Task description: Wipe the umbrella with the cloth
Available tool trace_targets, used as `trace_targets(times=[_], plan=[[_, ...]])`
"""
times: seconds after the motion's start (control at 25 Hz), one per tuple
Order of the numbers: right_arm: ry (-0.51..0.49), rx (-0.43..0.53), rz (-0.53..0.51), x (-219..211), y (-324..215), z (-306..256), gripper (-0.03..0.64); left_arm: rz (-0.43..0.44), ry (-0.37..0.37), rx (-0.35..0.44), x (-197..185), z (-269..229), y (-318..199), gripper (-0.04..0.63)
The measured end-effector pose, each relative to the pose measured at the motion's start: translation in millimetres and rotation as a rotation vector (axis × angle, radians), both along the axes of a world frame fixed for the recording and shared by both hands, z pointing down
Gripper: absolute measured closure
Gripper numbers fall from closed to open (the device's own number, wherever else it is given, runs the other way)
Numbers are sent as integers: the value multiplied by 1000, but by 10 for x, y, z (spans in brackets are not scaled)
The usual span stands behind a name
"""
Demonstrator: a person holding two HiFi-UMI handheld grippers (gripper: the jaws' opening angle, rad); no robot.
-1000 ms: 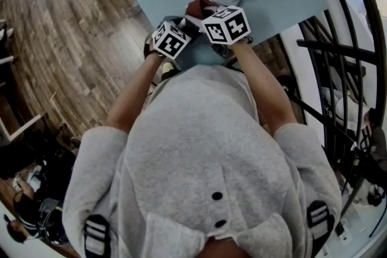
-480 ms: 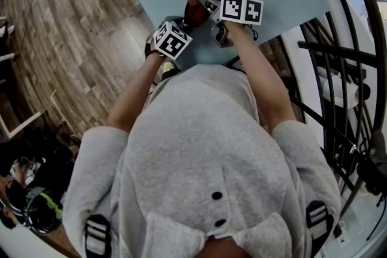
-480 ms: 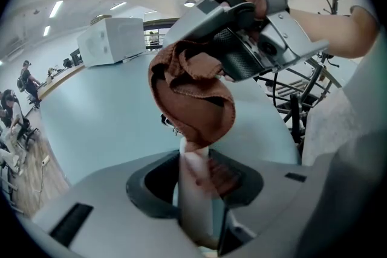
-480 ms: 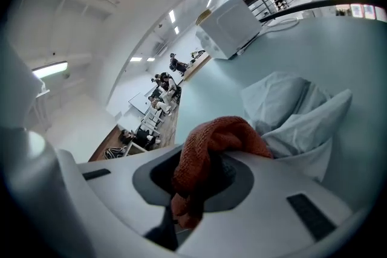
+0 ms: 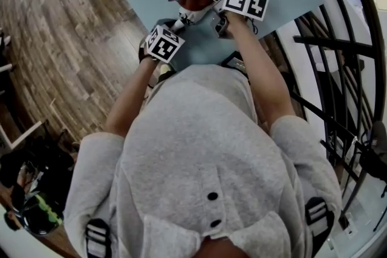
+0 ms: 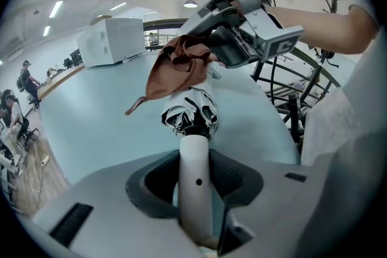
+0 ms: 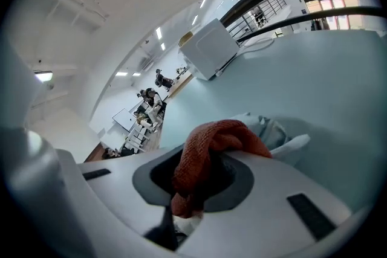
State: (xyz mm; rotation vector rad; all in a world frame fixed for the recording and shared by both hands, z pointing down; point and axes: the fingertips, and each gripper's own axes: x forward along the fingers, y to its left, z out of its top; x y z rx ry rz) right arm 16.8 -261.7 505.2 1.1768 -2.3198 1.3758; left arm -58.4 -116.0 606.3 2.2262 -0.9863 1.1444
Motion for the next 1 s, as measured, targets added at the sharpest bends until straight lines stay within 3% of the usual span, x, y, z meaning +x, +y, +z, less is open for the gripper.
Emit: trace_targets(times=[0.44,0.8,1.0], plan=[[142,59,107,701,-382,-16,547,-4,-1,-10,1,18,4,439],[417,169,135,1320,-750,-190,547,-6,-4,-12,30,10,1,439],[529,275,159,1577,-1029,-475,546,-6,-8,-15,31,15,8,439]])
